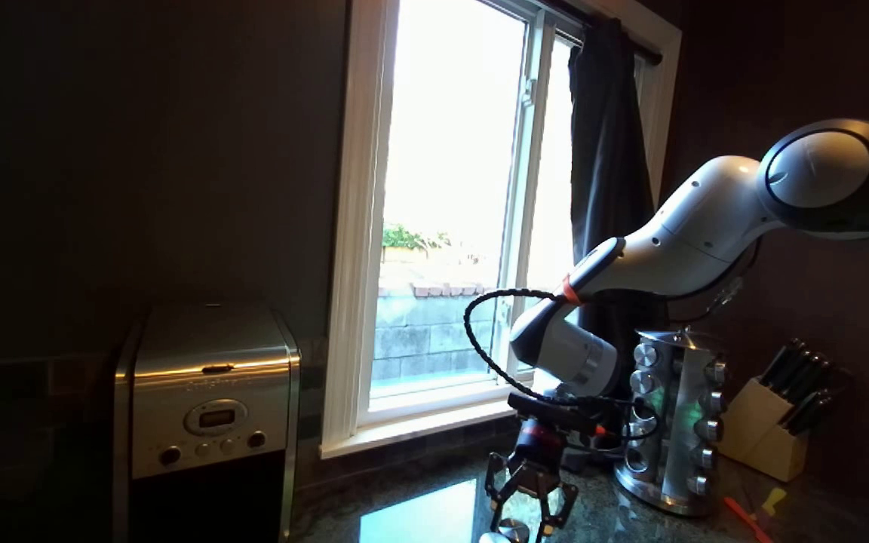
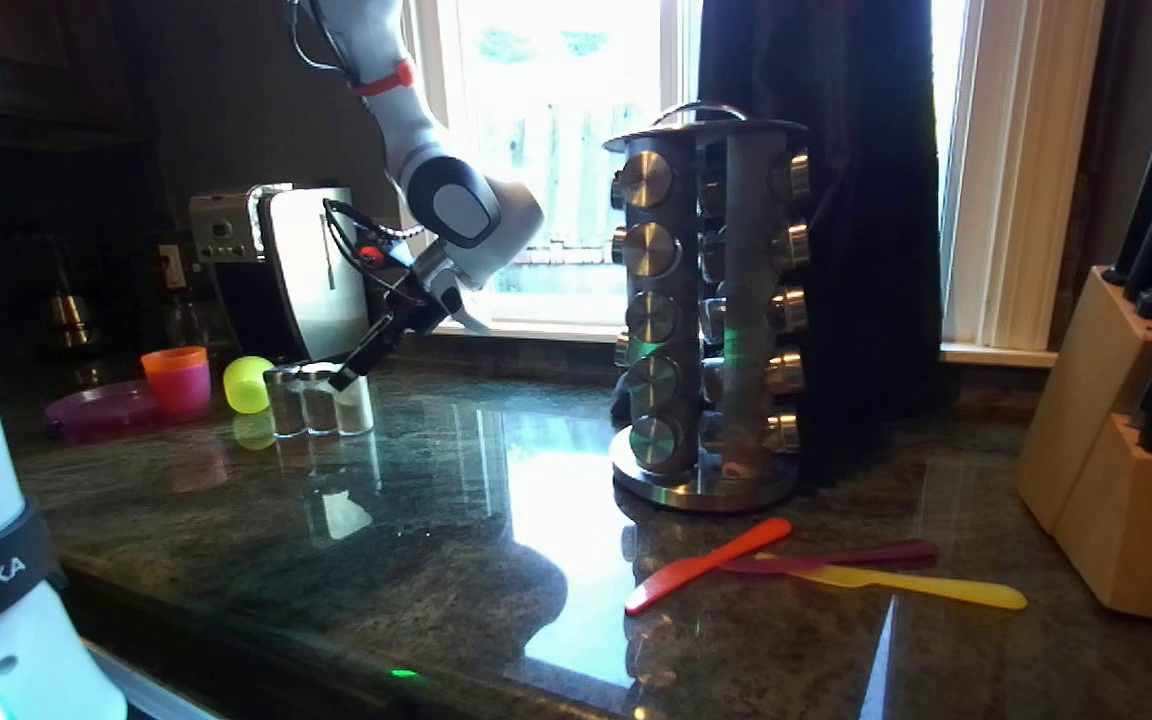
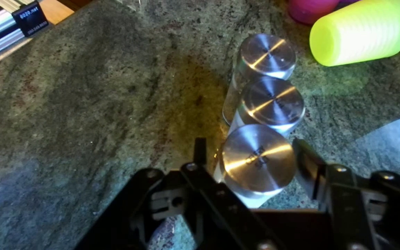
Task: Remove one bottle from the rack
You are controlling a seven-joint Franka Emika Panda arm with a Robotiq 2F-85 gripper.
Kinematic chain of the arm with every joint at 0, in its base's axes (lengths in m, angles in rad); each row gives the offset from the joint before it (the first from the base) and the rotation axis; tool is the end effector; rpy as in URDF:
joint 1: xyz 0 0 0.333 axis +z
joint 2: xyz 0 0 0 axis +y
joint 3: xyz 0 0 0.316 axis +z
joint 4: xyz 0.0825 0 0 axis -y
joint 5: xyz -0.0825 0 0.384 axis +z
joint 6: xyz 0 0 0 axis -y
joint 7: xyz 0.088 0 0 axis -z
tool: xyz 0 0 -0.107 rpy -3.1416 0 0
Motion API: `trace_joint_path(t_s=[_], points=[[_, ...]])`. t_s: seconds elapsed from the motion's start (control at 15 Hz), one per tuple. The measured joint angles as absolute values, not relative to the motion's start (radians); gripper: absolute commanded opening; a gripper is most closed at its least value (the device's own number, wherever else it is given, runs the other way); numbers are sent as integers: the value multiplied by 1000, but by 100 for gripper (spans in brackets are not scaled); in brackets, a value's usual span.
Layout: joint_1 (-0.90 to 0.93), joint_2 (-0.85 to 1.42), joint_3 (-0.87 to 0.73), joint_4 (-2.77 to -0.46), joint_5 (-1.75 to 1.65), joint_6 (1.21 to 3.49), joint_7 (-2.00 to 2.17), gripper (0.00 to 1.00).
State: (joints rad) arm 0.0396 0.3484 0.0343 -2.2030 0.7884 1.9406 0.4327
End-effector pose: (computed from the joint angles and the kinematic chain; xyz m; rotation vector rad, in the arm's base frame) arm 0.4902 0.0851 0.2024 -2.2660 1.0816 0.9547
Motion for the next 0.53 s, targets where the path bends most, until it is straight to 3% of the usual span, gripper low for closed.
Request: trace_joint_path(t_s=[0.53], points=[[76,293,35,-2216,741,2007,430,100]])
